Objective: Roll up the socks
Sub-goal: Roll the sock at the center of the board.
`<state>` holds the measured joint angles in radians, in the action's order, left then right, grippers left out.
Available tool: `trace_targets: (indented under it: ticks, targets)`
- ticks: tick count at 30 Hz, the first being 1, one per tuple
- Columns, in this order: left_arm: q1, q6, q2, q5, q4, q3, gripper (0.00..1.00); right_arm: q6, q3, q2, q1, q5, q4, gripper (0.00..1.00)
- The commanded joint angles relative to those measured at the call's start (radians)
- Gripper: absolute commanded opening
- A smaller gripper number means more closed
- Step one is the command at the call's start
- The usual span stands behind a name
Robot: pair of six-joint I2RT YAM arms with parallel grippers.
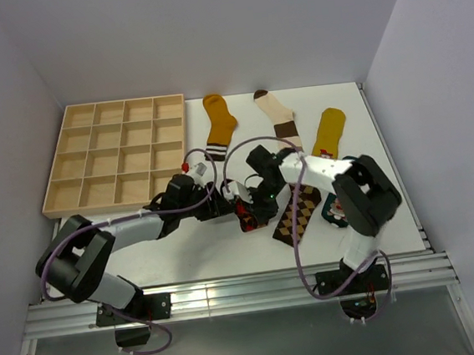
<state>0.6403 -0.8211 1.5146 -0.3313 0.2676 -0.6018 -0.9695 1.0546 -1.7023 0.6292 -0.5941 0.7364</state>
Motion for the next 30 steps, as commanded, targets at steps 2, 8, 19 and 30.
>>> trace_targets:
  ticks: [2, 8, 19, 30]
  targets:
    - [0.061, 0.089, -0.114, 0.153, 0.093, 0.040, 0.52, -0.084, 0.206, -0.161, -0.060, -0.142, 0.341, 0.19]
    - [0.208, 0.281, -0.128, 0.287, 0.107, 0.020, 0.55, -0.129, 0.406, -0.391, -0.097, -0.191, 0.550, 0.20]
    - [0.265, 0.528, 0.016, 0.236, 0.157, -0.081, 0.60, -0.084, 0.581, -0.592, -0.161, -0.216, 0.693, 0.22]
    - [0.266, 0.528, 0.151, 0.123, 0.180, -0.139, 0.56, -0.011, 0.585, -0.617, -0.174, -0.202, 0.661, 0.22]
